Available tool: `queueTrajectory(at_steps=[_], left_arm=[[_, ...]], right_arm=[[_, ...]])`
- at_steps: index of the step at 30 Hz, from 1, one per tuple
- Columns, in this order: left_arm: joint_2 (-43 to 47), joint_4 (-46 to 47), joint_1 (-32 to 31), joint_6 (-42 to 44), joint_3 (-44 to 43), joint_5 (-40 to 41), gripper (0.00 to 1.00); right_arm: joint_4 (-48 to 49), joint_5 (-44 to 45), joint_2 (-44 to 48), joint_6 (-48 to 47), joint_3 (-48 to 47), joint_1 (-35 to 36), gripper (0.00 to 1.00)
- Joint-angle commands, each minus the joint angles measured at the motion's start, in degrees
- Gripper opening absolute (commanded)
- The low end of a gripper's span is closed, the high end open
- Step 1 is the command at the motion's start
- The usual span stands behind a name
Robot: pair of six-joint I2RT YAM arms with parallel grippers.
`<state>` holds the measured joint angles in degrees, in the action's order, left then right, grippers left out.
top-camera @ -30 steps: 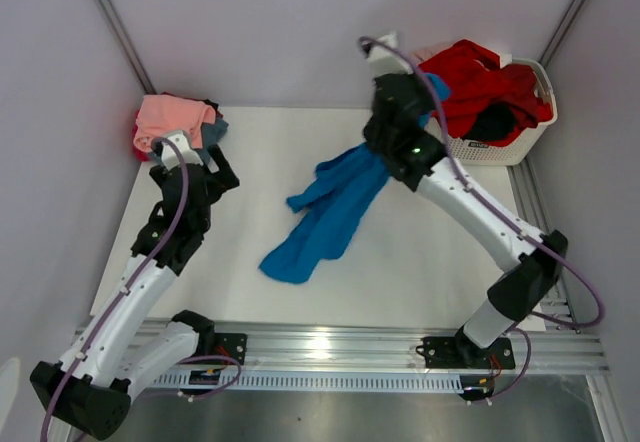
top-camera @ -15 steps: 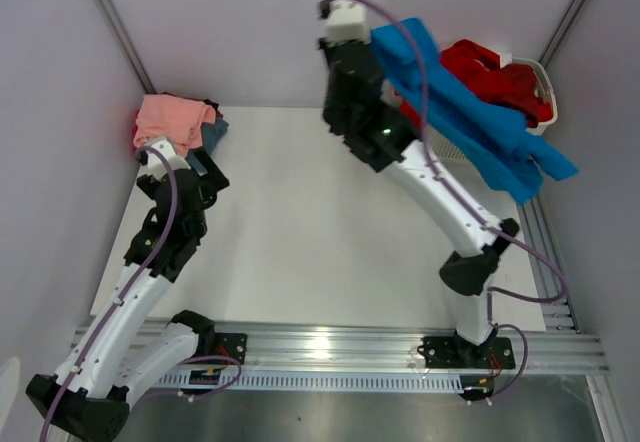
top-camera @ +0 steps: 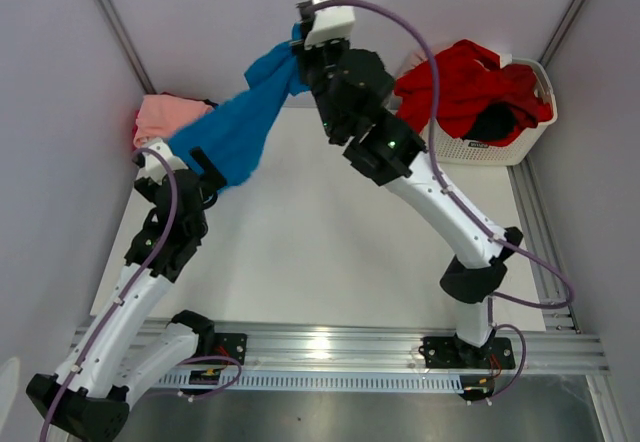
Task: Fold and stack the t-shirts
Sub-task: Move the tshirt to the center of the board
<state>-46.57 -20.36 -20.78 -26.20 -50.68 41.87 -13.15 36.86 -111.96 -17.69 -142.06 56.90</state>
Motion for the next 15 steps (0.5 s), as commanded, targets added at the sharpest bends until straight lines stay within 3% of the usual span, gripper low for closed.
queueTrajectory(at_steps=[1,6,8,10,13,14,15], left_arm=[[-0.6,1.2,-0.3,-1.1,-0.2,0.3,0.99],[-0.9,1.7,-0.3,-0.6,0.0,0.0,0.99],[-0.9,2.0,-0.2,-0.1,-0.3,-0.1,0.99],[-0.6,2.3,-0.3,0.4,-0.1,-1.0,0.99],[-0.3,2.1,-0.3,0.6,-0.2,-2.0,0.99],[-0.3,1.9,-0.3,0.5,0.0,-2.2,0.99],[0.0,1.9,-0.3,0.6,0.1,-2.8,0.99]], right_arm=[[8.5,2.7,6.7,-3.3,0.6,-1.8,0.00],[6.0,12.6,11.8,-5.1,10.3,-4.1,0.00],[1.6,16.9,14.4,1.1,19.2,-4.3,0.01],[-5.9,18.9,19.5,10.7,33.1,-4.3,0.09],[-6.1,30.2,26.1,17.0,50.9,-2.9,0.39],[-7.2,35.6,27.3,23.8,59.6,-3.0,0.49],[-16.4,36.5,28.3,29.6,62.0,-4.3,0.50]])
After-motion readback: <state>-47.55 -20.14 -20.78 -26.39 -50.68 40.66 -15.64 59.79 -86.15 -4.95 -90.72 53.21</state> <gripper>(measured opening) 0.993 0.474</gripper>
